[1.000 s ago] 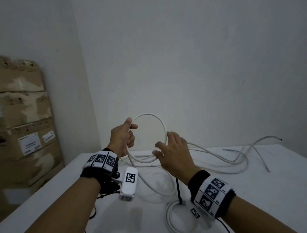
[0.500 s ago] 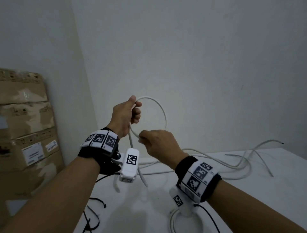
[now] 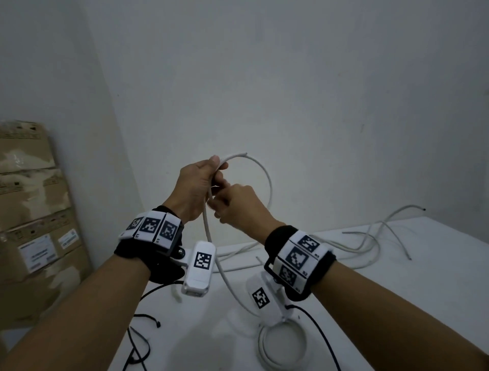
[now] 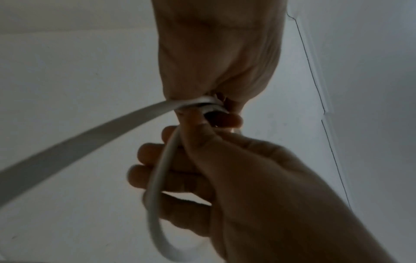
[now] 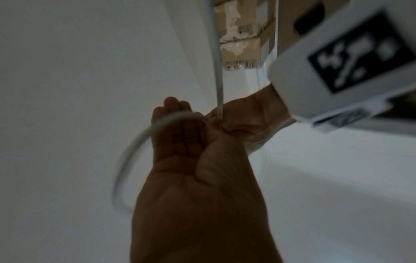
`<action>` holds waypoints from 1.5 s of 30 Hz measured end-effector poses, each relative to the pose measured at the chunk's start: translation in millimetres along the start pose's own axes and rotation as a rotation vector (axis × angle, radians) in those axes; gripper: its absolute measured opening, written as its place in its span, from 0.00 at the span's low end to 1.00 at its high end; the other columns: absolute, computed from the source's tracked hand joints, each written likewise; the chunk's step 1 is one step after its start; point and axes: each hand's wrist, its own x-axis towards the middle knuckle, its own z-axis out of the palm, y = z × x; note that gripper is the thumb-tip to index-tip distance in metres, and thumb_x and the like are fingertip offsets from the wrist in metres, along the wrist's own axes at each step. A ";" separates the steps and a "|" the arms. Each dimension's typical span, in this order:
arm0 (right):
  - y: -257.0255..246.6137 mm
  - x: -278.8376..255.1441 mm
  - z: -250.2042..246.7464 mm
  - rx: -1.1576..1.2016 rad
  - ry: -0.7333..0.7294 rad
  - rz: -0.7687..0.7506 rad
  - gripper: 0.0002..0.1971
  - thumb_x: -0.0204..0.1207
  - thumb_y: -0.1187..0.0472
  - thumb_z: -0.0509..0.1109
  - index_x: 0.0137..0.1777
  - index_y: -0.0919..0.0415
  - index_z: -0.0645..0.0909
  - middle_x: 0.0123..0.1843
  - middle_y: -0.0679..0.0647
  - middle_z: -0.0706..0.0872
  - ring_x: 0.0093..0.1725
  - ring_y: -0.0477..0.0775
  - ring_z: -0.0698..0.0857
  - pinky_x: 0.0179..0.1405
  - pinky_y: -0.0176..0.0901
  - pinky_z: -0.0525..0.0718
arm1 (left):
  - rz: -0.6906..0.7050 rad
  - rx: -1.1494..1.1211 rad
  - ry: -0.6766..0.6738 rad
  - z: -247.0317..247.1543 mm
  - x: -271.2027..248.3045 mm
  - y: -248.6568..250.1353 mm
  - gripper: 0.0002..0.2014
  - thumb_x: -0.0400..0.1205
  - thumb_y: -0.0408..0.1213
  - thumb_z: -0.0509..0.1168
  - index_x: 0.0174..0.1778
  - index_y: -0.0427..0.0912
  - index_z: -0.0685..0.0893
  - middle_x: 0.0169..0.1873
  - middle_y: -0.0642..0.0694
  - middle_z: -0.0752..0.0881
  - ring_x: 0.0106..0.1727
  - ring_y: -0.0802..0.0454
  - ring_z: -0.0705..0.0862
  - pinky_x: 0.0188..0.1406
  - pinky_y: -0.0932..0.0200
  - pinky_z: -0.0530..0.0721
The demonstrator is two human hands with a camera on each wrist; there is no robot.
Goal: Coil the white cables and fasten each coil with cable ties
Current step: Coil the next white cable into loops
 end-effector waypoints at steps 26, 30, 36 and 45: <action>44.6 -0.8 -61.0 -0.463 0.327 0.110 0.19 0.82 0.55 0.59 0.30 0.61 0.66 0.30 0.55 0.73 0.32 0.59 0.73 0.29 0.43 0.63 | 0.051 0.213 -0.096 7.1 -15.6 11.9 0.13 0.85 0.39 0.62 0.56 0.33 0.83 0.38 0.36 0.88 0.28 0.46 0.86 0.31 0.55 0.88; 46.8 -6.5 -54.7 -0.311 0.376 0.135 0.18 0.81 0.52 0.61 0.30 0.56 0.67 0.29 0.51 0.75 0.31 0.56 0.72 0.25 0.43 0.62 | 0.020 0.106 -0.063 7.5 -13.8 10.2 0.08 0.86 0.37 0.62 0.47 0.37 0.83 0.25 0.46 0.79 0.19 0.53 0.73 0.19 0.64 0.74; 44.9 -6.7 -53.9 0.499 0.316 0.235 0.17 0.78 0.59 0.70 0.31 0.60 0.69 0.37 0.58 0.83 0.37 0.59 0.87 0.36 0.54 0.86 | -0.022 -0.060 -0.074 8.8 -12.9 9.5 0.08 0.85 0.36 0.58 0.43 0.39 0.79 0.23 0.49 0.75 0.16 0.57 0.67 0.16 0.68 0.63; 33.2 -3.3 -37.6 0.808 0.538 0.352 0.17 0.79 0.61 0.69 0.31 0.60 0.67 0.37 0.59 0.82 0.39 0.64 0.91 0.34 0.55 0.88 | 0.138 -0.187 0.057 16.1 -19.6 7.7 0.08 0.87 0.35 0.54 0.48 0.38 0.78 0.37 0.41 0.90 0.26 0.48 0.85 0.21 0.61 0.81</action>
